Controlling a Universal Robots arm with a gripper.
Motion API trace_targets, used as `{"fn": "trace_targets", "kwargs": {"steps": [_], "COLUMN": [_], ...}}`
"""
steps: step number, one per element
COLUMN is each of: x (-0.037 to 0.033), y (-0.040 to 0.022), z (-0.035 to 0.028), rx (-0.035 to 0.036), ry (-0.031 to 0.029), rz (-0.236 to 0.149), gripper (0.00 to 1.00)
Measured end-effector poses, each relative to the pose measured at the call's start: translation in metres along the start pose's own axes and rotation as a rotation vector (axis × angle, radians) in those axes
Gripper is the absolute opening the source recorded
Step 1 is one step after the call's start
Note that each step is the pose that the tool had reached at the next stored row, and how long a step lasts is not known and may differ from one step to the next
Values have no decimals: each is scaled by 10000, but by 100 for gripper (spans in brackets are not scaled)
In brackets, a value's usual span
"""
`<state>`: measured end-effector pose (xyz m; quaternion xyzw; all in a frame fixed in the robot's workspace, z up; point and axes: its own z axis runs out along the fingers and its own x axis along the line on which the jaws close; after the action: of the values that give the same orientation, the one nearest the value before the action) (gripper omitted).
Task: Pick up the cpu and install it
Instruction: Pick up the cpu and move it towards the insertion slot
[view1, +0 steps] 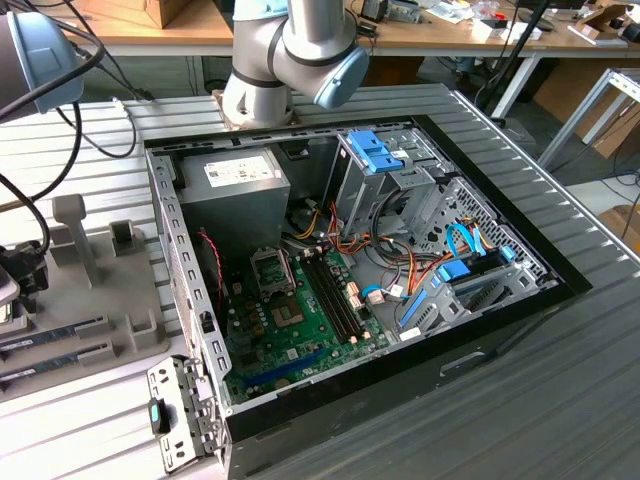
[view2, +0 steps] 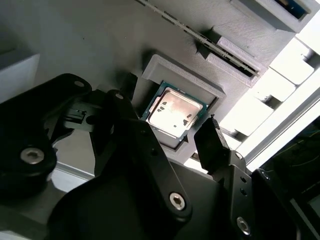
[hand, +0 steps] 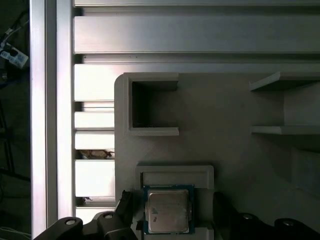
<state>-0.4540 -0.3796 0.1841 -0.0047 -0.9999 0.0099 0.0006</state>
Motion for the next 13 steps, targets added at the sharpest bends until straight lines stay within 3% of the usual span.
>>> {"fn": "trace_targets", "kwargs": {"steps": [8, 9, 13], "x": [1, 1, 1], "y": [0, 0, 0], "z": [0, 0, -1], "rx": [7, 8, 9], "ry": [1, 1, 0], "rz": [0, 0, 0], "gripper": [72, 65, 65]}}
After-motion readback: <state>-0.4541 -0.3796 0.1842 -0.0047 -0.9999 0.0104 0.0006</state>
